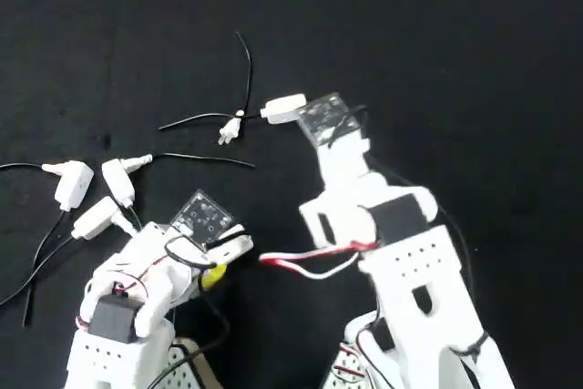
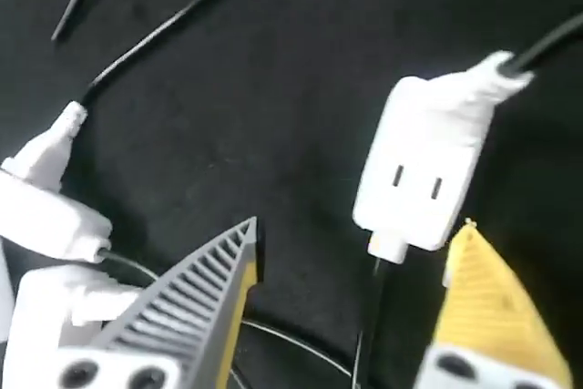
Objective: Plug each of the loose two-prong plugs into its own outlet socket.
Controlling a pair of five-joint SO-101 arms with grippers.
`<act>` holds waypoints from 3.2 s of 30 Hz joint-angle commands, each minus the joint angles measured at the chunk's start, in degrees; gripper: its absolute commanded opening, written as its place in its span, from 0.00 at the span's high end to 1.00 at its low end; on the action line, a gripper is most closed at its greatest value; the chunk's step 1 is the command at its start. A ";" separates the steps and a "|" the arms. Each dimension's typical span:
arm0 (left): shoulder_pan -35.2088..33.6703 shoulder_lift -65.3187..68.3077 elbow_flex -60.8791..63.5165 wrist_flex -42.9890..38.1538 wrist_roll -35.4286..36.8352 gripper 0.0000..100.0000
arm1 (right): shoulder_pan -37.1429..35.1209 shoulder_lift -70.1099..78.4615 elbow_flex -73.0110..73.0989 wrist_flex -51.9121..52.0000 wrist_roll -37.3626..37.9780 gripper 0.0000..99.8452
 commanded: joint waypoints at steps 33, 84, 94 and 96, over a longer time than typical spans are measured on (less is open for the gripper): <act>-9.98 52.31 -22.37 -23.56 0.88 0.97 | 4.84 13.14 -5.05 -4.31 0.09 0.99; -35.21 55.47 -16.48 -31.21 5.01 0.66 | 1.05 76.79 -57.36 -23.12 37.71 0.72; -34.77 55.47 -15.78 -31.38 3.34 0.66 | 1.23 86.11 -65.71 -23.03 43.87 0.72; -34.77 55.47 -15.78 -31.38 3.34 0.66 | 1.41 87.78 -66.86 -23.03 44.31 0.72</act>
